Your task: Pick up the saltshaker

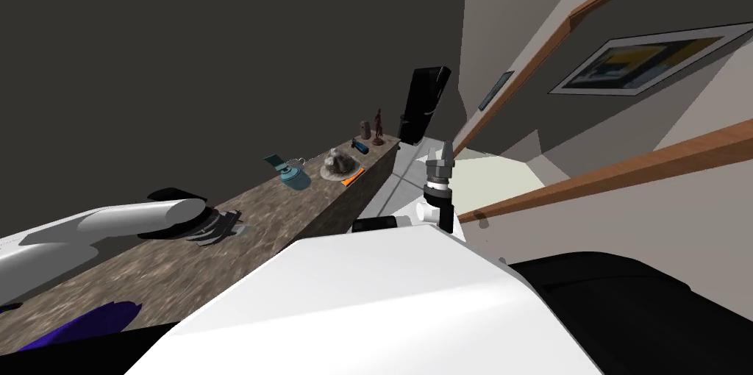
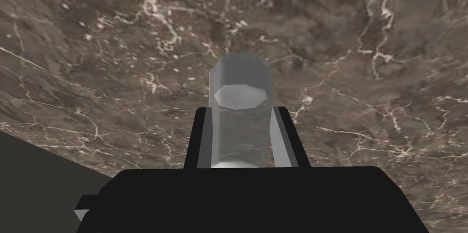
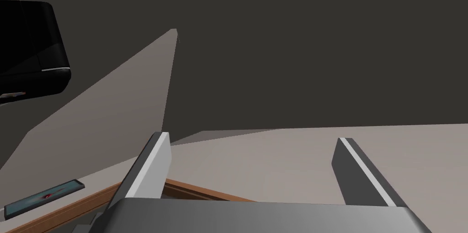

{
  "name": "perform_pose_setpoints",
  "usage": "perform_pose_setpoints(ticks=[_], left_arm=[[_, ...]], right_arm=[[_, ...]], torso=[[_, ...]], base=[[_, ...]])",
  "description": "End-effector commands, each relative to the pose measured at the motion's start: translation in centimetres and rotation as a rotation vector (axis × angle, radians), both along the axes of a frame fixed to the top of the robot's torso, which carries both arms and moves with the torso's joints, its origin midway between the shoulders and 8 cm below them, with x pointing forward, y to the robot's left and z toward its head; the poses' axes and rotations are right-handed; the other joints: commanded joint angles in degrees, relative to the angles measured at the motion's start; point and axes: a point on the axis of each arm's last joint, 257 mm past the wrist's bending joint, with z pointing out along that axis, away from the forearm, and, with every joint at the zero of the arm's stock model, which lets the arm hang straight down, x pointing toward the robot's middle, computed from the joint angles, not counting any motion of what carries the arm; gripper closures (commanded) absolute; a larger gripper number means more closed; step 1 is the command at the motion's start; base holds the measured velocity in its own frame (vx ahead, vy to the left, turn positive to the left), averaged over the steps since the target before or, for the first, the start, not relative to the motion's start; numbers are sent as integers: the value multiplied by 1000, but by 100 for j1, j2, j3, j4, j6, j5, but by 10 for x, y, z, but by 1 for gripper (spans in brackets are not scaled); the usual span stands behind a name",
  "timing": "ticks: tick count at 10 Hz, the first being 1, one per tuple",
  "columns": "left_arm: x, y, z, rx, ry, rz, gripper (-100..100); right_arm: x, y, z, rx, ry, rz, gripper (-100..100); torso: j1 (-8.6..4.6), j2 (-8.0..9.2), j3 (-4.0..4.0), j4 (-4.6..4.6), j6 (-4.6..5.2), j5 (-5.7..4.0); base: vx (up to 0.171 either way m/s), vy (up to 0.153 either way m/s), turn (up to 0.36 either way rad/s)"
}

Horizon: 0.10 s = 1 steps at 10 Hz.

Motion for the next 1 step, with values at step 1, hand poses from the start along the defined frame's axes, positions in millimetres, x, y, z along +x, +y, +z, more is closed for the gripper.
perform_pose_setpoints(ticks=[1], left_arm=[[0,0,0,0,0,0,0]], right_arm=[[0,0,0,0,0,0,0]], torso=[[0,0,0,0,0,0]], base=[[6,-6,-7]])
